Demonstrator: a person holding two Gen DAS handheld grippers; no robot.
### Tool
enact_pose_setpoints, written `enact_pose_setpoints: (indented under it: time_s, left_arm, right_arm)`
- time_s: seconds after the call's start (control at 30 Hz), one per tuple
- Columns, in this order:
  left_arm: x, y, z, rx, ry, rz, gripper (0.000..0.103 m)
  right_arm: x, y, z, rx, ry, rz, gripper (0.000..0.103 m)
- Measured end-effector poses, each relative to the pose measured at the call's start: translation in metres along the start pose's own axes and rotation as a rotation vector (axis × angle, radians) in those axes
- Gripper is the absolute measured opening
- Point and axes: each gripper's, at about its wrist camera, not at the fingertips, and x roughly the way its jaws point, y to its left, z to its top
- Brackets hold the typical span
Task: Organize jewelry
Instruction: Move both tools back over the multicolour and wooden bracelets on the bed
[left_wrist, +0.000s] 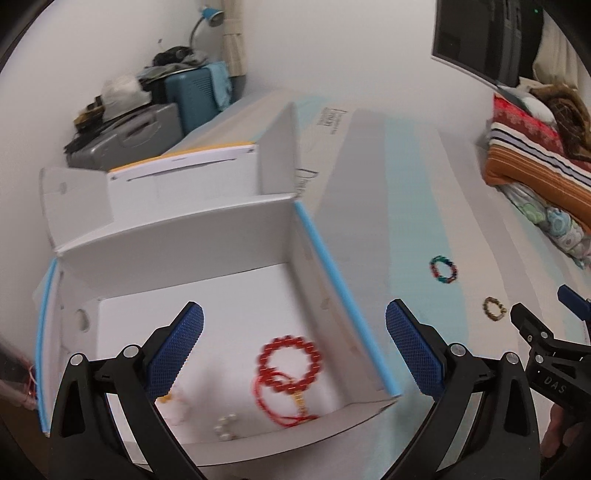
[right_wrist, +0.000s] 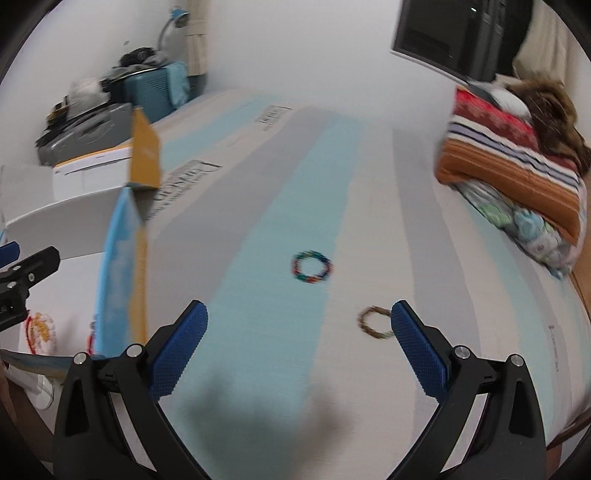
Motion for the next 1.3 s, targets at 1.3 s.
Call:
enact_pose_setpoints:
  time_s: [1.3]
  left_arm:
    - [0.229,-0.228,0.013,0.221,0.188,-0.138,0.097]
  right_arm:
    - [0.189,-0.180,-0.065,0.181,0.265,-0.028,0.079]
